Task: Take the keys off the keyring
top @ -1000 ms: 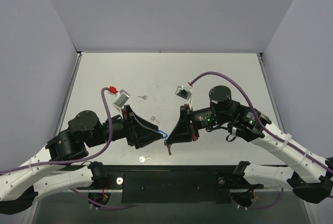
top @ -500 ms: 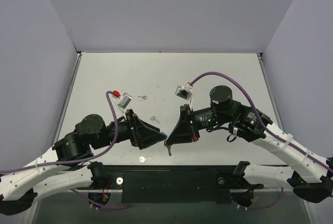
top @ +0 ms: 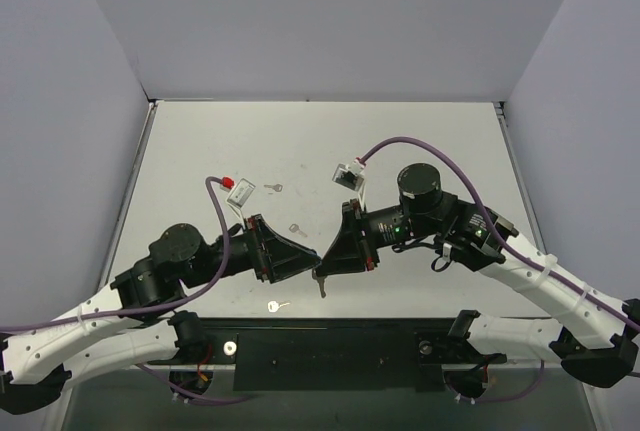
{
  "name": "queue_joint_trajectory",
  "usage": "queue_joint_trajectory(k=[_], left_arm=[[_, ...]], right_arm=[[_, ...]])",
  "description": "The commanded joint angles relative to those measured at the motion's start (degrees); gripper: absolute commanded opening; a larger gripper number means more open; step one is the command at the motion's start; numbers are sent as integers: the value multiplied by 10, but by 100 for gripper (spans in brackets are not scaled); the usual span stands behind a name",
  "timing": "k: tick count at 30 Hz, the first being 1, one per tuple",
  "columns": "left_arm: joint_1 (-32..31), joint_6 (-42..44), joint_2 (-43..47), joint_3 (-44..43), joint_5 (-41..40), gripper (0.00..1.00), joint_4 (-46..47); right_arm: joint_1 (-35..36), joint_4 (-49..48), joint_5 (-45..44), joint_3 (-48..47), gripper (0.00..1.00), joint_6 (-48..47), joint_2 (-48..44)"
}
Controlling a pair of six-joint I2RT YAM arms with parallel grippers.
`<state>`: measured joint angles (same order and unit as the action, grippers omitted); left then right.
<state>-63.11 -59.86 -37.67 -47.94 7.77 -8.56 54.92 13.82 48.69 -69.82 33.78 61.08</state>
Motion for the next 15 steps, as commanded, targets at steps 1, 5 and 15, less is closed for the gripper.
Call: queue_joint_trajectory(k=[1, 5, 15], left_arm=[[-6, -8, 1, -5, 14, 59, 53], [-6, -9, -2, -5, 14, 48, 50], [-14, 3, -14, -8, 12, 33, 42]], right_arm=[[5, -32, 3, -15, 0, -10, 3], [5, -35, 3, -11, 0, -10, 2], [5, -39, 4, -10, 0, -8, 4]])
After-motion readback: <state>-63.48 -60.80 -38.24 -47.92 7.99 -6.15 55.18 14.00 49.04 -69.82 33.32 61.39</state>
